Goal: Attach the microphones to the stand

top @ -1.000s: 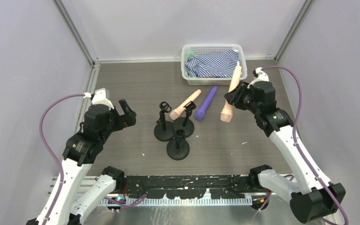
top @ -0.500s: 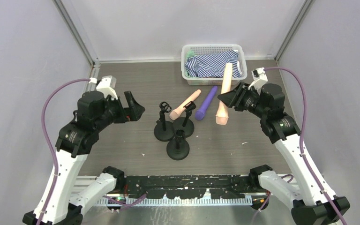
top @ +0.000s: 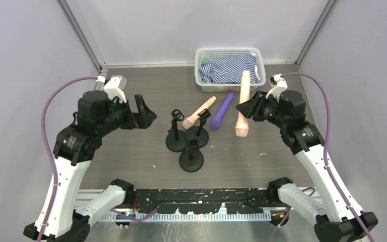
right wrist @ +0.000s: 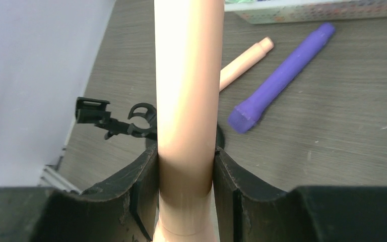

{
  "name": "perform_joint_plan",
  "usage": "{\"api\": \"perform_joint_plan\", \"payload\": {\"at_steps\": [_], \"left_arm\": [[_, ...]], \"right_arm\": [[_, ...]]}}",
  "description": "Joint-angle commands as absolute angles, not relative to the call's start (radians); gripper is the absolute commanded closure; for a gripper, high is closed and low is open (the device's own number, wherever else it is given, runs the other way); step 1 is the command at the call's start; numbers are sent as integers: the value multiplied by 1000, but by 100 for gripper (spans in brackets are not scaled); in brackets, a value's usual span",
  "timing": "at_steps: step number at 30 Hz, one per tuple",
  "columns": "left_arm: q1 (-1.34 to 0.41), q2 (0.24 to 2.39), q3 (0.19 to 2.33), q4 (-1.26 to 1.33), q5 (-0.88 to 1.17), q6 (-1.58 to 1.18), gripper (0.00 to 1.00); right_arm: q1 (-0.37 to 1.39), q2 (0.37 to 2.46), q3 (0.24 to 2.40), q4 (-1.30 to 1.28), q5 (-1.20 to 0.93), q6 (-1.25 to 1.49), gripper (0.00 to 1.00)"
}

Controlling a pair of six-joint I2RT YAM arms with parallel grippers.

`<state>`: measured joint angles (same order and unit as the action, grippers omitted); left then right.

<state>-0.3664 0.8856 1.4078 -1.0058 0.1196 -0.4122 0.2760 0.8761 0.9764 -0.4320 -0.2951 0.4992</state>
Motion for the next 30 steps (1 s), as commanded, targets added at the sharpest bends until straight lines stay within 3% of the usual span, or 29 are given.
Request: {"api": "perform_joint_plan", "payload": {"at_steps": [1, 8, 14, 20, 30], "left_arm": [[-365, 914, 1497, -1035, 205, -370, 0], [-365, 975, 1631, -1079, 302, -364, 0], [-365, 993, 1700, -1080, 410, -350, 0], [-365, 1003, 1731, -1095, 439, -329, 0], [-365, 1032, 1745, -1082, 505, -292, 2]], "right_arm": [[369, 895, 1114, -492, -159, 332, 99], [834, 1025, 1275, -607, 310, 19, 99], [1125, 1123, 1308, -554, 563, -299, 96], [1254, 1162, 1310, -432, 611, -567, 98], [1295, 1154, 1211, -269, 546, -952, 99]]}}
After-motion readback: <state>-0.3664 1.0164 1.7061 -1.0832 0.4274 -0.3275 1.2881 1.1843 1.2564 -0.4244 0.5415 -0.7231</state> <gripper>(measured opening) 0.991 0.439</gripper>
